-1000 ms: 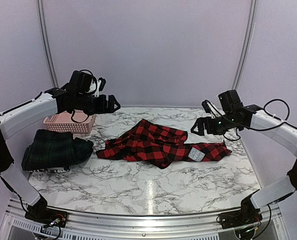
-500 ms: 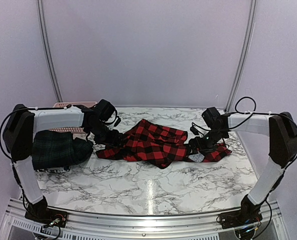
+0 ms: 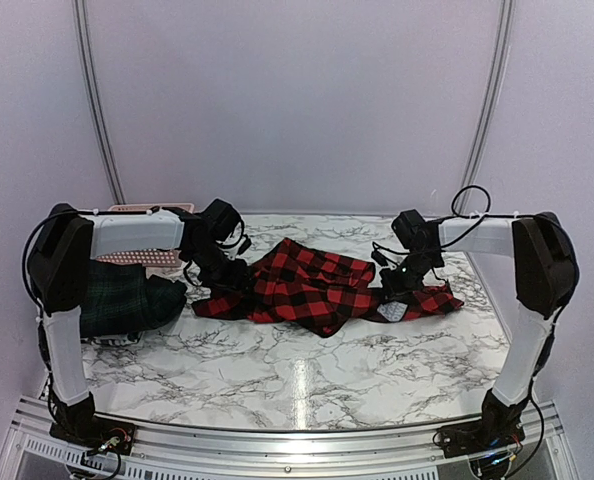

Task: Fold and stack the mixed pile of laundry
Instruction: Adjust the crumpled shirt at the center of the board.

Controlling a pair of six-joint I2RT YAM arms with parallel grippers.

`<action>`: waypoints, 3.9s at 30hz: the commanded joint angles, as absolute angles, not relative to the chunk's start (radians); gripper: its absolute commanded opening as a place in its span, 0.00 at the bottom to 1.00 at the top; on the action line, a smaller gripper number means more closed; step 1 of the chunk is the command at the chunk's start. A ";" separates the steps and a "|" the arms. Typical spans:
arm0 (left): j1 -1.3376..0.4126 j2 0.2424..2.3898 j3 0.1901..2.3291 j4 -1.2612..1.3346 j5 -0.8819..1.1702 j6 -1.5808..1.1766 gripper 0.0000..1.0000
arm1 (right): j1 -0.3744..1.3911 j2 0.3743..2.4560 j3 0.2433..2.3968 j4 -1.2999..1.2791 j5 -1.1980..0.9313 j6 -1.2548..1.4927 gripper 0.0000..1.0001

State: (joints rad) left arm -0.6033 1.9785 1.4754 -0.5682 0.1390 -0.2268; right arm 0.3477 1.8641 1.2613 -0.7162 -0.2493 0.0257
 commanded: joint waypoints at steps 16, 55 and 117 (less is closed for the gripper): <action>-0.586 2.175 1.717 -0.517 0.345 -0.312 0.50 | 0.337 1.730 1.371 -0.773 -0.250 0.043 0.00; -1.063 1.851 1.692 -0.472 0.242 0.037 0.00 | 0.140 1.886 1.842 -0.753 -0.209 0.073 0.00; -0.989 1.235 0.784 -0.357 0.007 -0.462 0.74 | 0.228 1.811 1.241 -0.729 -0.376 0.069 0.00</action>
State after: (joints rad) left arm -1.0531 1.3567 0.7456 -0.3370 0.1165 -0.4488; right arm 0.2405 1.8801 1.3052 -0.6785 -0.3870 0.1589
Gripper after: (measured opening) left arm 0.544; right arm 0.004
